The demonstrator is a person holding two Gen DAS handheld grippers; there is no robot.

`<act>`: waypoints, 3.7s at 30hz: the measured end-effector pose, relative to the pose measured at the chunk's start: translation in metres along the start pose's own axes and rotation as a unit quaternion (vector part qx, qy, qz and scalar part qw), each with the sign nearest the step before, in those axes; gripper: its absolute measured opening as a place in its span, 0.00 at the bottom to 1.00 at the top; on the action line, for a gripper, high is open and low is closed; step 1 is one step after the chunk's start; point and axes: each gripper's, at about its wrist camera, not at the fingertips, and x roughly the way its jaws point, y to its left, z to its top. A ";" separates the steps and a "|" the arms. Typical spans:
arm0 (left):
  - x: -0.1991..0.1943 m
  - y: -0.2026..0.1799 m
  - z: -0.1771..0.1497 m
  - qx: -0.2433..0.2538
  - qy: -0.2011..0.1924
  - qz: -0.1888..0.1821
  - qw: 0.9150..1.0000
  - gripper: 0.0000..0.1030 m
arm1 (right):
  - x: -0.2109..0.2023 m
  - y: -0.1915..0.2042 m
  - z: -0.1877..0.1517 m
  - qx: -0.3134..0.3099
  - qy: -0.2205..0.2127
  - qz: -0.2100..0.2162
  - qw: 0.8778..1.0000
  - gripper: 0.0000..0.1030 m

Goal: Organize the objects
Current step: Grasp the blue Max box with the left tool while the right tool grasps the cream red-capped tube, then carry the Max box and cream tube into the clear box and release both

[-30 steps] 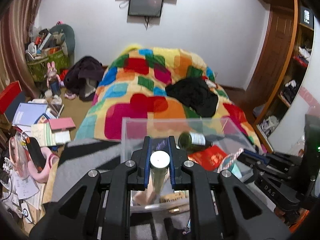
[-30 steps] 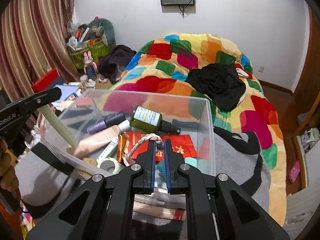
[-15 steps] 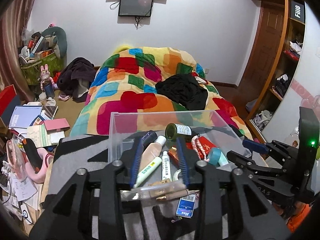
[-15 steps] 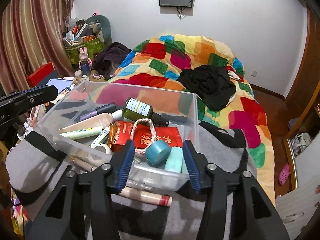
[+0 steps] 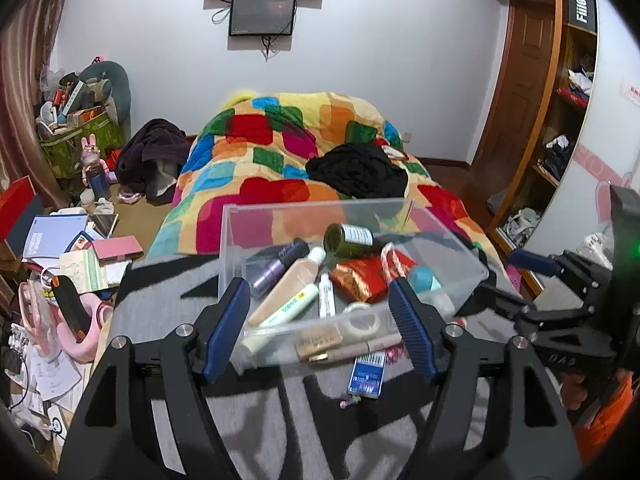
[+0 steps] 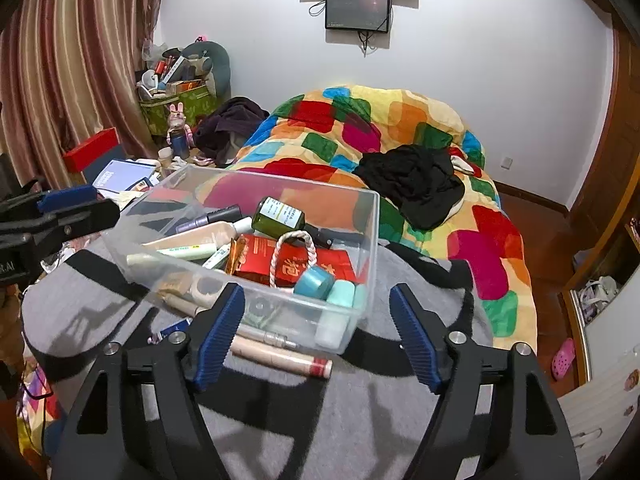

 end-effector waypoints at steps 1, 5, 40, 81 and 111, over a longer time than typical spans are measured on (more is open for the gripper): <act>0.001 0.000 -0.003 0.002 0.006 -0.001 1.000 0.70 | -0.001 -0.002 -0.003 0.002 0.002 0.001 1.000 0.72; 0.006 -0.003 -0.019 0.008 0.027 -0.005 1.000 0.70 | 0.003 -0.008 -0.015 0.002 0.018 -0.002 1.000 0.72; 0.079 -0.029 -0.062 0.049 0.152 -0.017 0.987 0.29 | 0.034 0.026 -0.062 -0.072 0.113 0.126 0.983 0.37; 0.007 -0.001 -0.030 -0.001 0.030 -0.036 0.999 0.26 | 0.001 0.028 -0.016 -0.027 0.020 0.106 0.994 0.13; 0.058 0.008 0.013 -0.018 0.052 -0.011 0.998 0.26 | 0.067 0.022 0.032 0.030 0.045 0.087 0.995 0.14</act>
